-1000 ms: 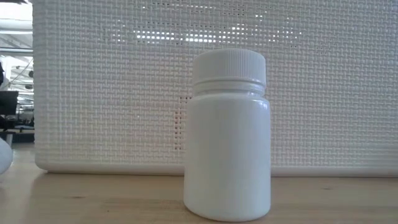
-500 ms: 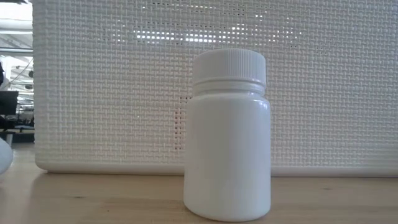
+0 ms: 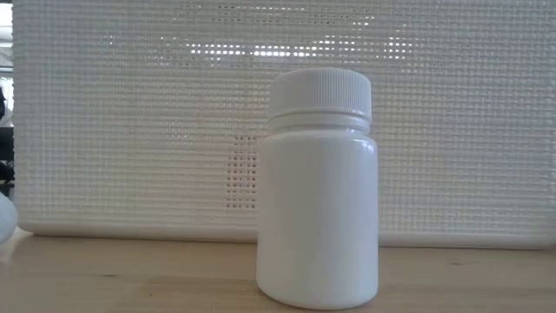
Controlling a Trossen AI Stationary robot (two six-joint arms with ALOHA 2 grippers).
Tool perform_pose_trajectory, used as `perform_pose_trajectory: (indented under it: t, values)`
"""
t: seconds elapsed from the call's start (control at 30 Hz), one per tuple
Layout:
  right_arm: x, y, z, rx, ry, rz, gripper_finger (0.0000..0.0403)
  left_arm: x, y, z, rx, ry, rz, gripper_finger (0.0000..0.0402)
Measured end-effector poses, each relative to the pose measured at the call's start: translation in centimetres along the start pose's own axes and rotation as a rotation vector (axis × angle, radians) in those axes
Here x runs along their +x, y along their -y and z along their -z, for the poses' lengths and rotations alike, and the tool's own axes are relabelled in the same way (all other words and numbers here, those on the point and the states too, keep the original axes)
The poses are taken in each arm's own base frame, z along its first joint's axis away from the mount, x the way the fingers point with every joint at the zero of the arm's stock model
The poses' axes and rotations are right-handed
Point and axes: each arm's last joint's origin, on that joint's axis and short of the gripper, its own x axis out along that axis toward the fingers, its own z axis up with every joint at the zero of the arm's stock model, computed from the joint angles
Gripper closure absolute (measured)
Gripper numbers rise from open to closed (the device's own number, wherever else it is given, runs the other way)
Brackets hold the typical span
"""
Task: Pick & place medical supplies in basket/bin
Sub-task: Put the orange medicine bottle into the white bin
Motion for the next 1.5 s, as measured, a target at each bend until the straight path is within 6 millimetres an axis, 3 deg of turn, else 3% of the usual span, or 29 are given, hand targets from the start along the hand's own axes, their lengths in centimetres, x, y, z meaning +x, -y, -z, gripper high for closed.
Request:
perform_pose_trajectory:
  t: [0.2, 0.47, 0.9, 1.5]
  values:
    - [0.4, 1.3, -0.5, 0.133, -0.027, 0.084, 0.0042, 0.0, 0.0, 0.1, 0.004, -0.008, 0.000, 0.0178]
    - [0.5, 1.7, -0.2, -0.013, -0.064, 0.124, 0.0042, 0.0, 0.0, 0.5, -0.004, -0.046, 0.000, 0.0178]
    - [0.5, 1.9, 0.0, -0.031, -0.074, 0.137, 0.0042, 0.0, 0.0, 0.5, -0.014, -0.053, 0.001, 0.0178]
    - [4.4, 3.0, 2.5, -0.094, -0.064, 0.119, 0.0042, 0.0, 0.0, 0.6, -0.026, -0.062, 0.006, 0.0178]
